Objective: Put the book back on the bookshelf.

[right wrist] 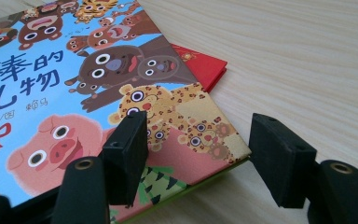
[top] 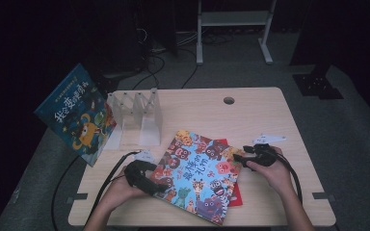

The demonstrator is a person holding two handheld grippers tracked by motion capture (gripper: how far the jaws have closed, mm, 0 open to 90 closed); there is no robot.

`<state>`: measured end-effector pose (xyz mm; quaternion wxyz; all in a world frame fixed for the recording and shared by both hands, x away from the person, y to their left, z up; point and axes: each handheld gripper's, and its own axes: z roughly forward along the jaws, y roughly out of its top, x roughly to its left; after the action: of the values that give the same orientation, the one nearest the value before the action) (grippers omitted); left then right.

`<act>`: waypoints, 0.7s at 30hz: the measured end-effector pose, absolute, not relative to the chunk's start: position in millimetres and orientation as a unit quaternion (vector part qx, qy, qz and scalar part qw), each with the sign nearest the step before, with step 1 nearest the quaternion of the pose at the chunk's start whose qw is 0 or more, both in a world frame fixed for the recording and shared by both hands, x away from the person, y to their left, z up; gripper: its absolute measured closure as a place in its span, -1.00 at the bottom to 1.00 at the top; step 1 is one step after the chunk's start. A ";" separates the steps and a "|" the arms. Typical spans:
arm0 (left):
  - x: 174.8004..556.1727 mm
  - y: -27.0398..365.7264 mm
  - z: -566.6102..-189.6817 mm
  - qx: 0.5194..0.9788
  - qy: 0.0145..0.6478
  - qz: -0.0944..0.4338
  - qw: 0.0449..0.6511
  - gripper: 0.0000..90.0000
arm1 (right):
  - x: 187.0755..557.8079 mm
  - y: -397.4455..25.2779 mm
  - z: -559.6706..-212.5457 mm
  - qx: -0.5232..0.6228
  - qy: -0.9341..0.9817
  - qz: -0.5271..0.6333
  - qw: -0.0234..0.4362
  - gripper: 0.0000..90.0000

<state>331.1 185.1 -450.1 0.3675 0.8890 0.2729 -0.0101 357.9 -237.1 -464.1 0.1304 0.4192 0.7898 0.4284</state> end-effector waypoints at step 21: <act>364.5 174.3 -455.1 0.885 0.291 -0.019 0.364 -1.00 | 280.6 -235.8 -453.1 0.302 0.847 0.430 0.079 0.71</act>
<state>364.5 174.3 -455.1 0.3640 0.8846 0.2908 -0.0195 280.6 -235.8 -453.1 0.0786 0.3023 0.8470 0.4301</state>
